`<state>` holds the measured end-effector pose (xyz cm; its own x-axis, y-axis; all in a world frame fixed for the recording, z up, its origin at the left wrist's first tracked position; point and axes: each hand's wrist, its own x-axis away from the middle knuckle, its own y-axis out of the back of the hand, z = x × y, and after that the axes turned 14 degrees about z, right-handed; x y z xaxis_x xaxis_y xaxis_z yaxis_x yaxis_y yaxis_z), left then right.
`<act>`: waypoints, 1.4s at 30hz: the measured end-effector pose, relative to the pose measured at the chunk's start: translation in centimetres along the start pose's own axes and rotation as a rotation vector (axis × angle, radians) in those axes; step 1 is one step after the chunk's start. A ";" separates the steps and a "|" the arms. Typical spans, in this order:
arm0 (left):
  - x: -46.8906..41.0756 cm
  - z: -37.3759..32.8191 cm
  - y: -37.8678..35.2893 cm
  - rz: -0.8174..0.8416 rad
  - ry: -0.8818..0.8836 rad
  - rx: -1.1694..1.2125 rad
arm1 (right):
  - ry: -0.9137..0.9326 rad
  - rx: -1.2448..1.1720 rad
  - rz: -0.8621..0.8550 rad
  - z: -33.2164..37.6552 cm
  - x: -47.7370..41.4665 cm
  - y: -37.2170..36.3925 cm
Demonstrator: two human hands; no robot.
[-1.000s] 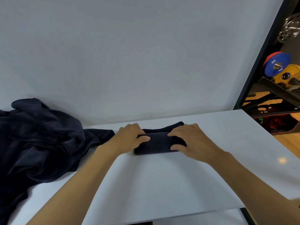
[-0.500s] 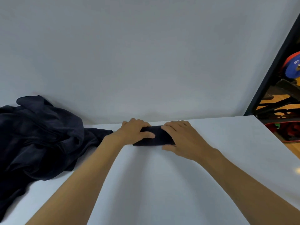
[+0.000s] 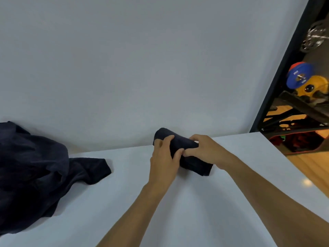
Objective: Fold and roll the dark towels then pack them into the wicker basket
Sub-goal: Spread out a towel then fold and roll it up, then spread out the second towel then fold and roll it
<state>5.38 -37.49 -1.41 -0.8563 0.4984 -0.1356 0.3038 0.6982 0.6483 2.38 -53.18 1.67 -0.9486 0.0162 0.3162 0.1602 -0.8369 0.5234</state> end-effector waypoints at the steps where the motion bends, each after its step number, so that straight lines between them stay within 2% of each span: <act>1: -0.5 -0.9 -1.1 0.029 -0.023 0.027 | -0.023 -0.071 -0.031 -0.7 0.9 0.9; 4: -2.4 -3.5 -4.5 0.112 -0.056 0.188 | -0.105 -0.252 -0.137 -3.3 3.2 3.3; 7: -4.3 -6.5 -8.2 0.206 -0.079 0.309 | -0.190 -0.323 -0.292 -6.0 5.1 5.5; 11: -6.3 -10.3 -13.0 0.305 -0.142 0.289 | -0.285 -0.345 -0.507 -9.1 6.4 8.6; 14: -7.9 -12.0 -15.4 0.358 -0.167 0.252 | -0.300 -0.328 -0.603 -10.9 6.4 10.2; 22: -10.1 -11.6 -17.9 0.310 -0.224 0.150 | -0.376 -0.053 -0.595 -12.2 4.7 12.4; 28: -10.8 -11.1 -17.6 0.383 -0.291 -0.143 | -0.495 -0.069 -0.521 -12.2 4.6 13.4; 30: -10.9 -11.1 -16.3 0.436 -0.298 -0.151 | -0.524 0.098 -0.571 -11.5 4.6 13.3; 31: -10.8 -11.1 -15.7 0.451 -0.304 -0.144 | -0.534 0.213 -0.649 -10.9 4.7 13.0; 33: -10.3 -11.1 -14.5 0.439 -0.326 -0.109 | -0.476 0.364 -0.831 -8.9 4.9 11.7; 36: -8.7 -11.0 -11.8 0.414 -0.324 -0.020 | -0.197 0.381 -0.889 -4.8 4.1 8.9; 39: -6.7 -9.6 -7.4 0.387 -0.237 -0.088 | 0.110 0.208 -0.767 -1.2 2.5 4.4; 42: -4.2 -5.1 -1.6 0.290 -0.160 -0.187 | 0.276 0.059 -0.587 2.3 0.9 -0.8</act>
<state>6.33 -43.32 1.91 -0.6652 0.7460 -0.0321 0.4297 0.4176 0.8006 2.06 -51.25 3.30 -0.9168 0.3140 -0.2469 -0.3992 -0.6998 0.5923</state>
